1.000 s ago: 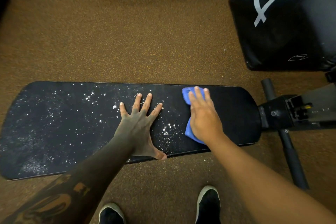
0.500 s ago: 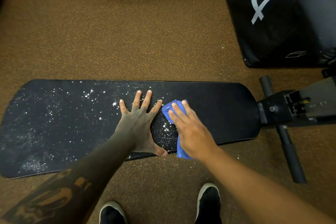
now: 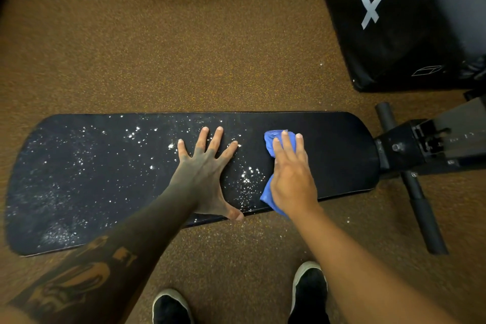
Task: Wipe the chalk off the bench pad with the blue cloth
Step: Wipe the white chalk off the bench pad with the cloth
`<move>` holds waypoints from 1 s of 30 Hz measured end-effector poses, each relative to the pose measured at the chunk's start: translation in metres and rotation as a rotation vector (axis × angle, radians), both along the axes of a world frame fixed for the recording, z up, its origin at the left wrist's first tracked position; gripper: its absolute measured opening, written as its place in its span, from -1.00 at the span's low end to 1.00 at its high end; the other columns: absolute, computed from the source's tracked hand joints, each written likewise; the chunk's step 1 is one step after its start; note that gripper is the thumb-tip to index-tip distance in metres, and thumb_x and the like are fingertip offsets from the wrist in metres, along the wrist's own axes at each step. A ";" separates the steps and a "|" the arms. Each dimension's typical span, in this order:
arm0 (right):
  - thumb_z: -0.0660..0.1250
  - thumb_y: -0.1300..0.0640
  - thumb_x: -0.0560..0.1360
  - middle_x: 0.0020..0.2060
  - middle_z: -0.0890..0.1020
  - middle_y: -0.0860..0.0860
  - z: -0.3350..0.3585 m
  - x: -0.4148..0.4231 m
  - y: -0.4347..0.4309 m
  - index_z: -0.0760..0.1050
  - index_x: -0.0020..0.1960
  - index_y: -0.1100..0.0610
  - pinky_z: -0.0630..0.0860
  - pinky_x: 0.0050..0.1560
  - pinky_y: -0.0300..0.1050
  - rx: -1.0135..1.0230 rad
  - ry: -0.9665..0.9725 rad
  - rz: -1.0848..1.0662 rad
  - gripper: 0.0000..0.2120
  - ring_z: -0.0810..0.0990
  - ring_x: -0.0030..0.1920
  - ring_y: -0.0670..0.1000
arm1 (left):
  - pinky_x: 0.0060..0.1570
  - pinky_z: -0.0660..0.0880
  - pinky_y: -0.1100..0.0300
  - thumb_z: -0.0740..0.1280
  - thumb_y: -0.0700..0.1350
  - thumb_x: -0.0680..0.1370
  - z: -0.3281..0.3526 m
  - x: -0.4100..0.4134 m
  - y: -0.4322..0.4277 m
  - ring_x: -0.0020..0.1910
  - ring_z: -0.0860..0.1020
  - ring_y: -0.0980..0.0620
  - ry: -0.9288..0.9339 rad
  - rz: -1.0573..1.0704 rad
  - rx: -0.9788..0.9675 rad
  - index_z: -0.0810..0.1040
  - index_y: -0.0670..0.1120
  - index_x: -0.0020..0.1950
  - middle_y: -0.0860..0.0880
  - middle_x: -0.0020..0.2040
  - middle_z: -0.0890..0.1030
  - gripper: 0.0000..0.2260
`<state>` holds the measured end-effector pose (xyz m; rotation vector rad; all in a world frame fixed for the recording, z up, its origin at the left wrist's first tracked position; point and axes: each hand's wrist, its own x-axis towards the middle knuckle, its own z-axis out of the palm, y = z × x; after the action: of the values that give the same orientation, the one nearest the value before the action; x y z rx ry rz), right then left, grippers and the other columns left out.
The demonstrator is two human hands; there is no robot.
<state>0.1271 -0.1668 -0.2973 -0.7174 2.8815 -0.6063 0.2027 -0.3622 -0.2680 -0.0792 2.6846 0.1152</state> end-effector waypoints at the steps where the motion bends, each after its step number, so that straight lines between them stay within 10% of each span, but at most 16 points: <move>1: 0.09 0.37 0.47 0.51 0.21 0.15 0.000 0.012 -0.002 0.25 0.46 0.24 0.16 0.44 0.25 -0.007 0.009 0.063 -0.45 -0.03 0.53 0.24 | 0.41 -0.14 -0.53 0.19 0.72 -0.05 0.000 0.001 0.000 0.56 -0.37 -0.22 0.007 0.001 -0.001 -0.34 0.09 0.58 -0.10 0.59 -0.40 0.41; 4: 0.14 0.36 0.50 0.52 0.20 0.08 -0.001 0.033 0.011 0.23 0.48 0.19 0.07 0.49 0.15 0.042 0.081 0.333 -0.45 -0.06 0.54 0.17 | 0.40 -0.13 -0.53 0.19 0.72 -0.05 -0.002 0.002 -0.002 0.56 -0.37 -0.21 0.023 0.005 0.003 -0.32 0.09 0.58 -0.09 0.59 -0.39 0.41; 8: 0.10 0.32 0.51 0.50 0.23 0.11 -0.008 0.028 0.016 0.28 0.45 0.20 0.18 0.42 0.27 -0.028 0.039 -0.105 -0.50 0.02 0.53 0.21 | 0.41 -0.14 -0.52 0.18 0.73 -0.06 -0.003 0.004 -0.004 0.56 -0.36 -0.22 0.032 -0.024 0.000 -0.35 0.11 0.57 -0.10 0.59 -0.38 0.41; 13: -0.05 0.22 0.53 0.52 0.19 0.08 -0.008 0.085 0.009 0.20 0.49 0.15 0.10 0.47 0.23 0.035 0.064 0.148 -0.48 -0.05 0.54 0.17 | 0.39 -0.17 -0.51 0.18 0.72 -0.05 -0.005 0.004 -0.008 0.56 -0.36 -0.22 0.043 -0.043 -0.005 -0.40 0.12 0.55 -0.09 0.59 -0.38 0.40; 17: -0.06 0.07 0.60 0.53 0.16 0.07 -0.005 0.065 0.011 0.23 0.48 0.09 0.07 0.47 0.25 0.062 0.045 -0.227 -0.54 -0.01 0.54 0.17 | 0.40 -0.16 -0.53 0.17 0.73 -0.07 -0.004 0.008 -0.015 0.56 -0.35 -0.22 0.046 -0.048 -0.010 -0.36 0.09 0.57 -0.10 0.60 -0.37 0.42; 22: 0.07 0.20 0.56 0.55 0.05 0.05 -0.010 0.112 -0.008 0.03 0.54 0.05 0.08 0.47 0.22 0.086 0.056 0.125 -0.44 -0.16 0.54 0.16 | 0.41 -0.14 -0.53 0.14 0.74 -0.08 -0.005 0.015 -0.023 0.56 -0.37 -0.22 0.035 -0.039 -0.018 -0.37 0.07 0.57 -0.11 0.58 -0.41 0.44; 27: -0.05 0.15 0.60 0.55 0.07 0.05 -0.009 0.087 -0.013 0.12 0.51 0.12 0.03 0.49 0.19 0.036 -0.005 -0.296 -0.52 -0.12 0.54 0.15 | 0.40 -0.12 -0.54 0.15 0.73 -0.06 -0.005 0.016 -0.030 0.56 -0.38 -0.20 0.035 -0.073 0.005 -0.36 0.10 0.57 -0.09 0.59 -0.40 0.42; 30: 0.14 0.29 0.55 0.55 0.07 0.07 -0.010 0.111 -0.030 0.09 0.52 0.12 0.03 0.48 0.20 0.044 0.049 -0.043 -0.44 -0.15 0.54 0.17 | 0.40 -0.14 -0.53 0.15 0.74 -0.05 -0.006 0.018 -0.031 0.56 -0.38 -0.20 0.042 -0.078 0.002 -0.35 0.09 0.57 -0.09 0.59 -0.40 0.41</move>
<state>0.2381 -0.1972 -0.3075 -0.6748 2.9521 -0.5354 0.2203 -0.3936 -0.2740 0.0291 2.7249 0.0957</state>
